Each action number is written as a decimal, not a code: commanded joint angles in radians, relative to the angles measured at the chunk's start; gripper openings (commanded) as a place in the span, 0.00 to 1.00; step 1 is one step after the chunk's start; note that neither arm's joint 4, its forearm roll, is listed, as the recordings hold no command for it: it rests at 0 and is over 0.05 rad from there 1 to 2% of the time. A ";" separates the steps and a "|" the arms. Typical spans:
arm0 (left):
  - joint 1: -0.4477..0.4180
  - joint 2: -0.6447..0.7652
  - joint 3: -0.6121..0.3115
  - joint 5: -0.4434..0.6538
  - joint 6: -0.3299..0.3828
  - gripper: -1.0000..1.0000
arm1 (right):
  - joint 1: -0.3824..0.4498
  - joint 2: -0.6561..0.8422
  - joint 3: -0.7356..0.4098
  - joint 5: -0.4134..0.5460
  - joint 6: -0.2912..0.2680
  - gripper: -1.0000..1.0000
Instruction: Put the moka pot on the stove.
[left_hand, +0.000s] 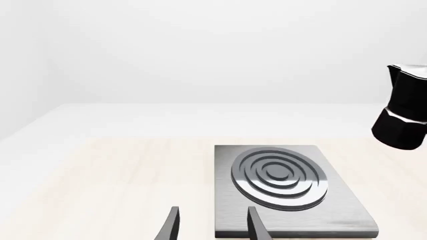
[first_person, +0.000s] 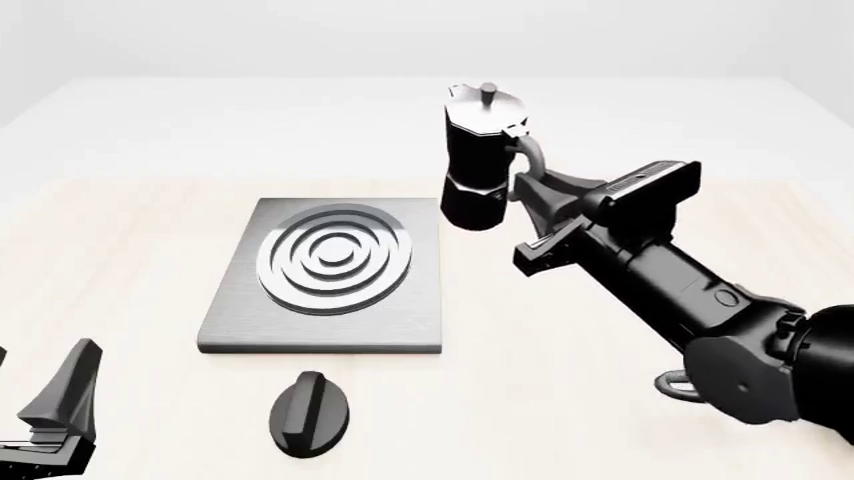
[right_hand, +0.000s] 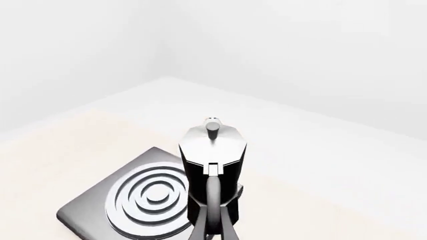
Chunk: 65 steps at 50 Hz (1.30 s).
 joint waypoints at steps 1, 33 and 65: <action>0.000 0.000 0.000 0.000 0.000 1.00 | 0.016 0.072 -0.064 -0.036 0.012 0.00; 0.000 0.000 0.000 0.000 0.000 1.00 | 0.075 0.303 -0.241 -0.064 0.032 0.00; 0.000 0.000 0.000 0.000 0.000 1.00 | 0.126 0.433 -0.339 -0.078 0.057 0.00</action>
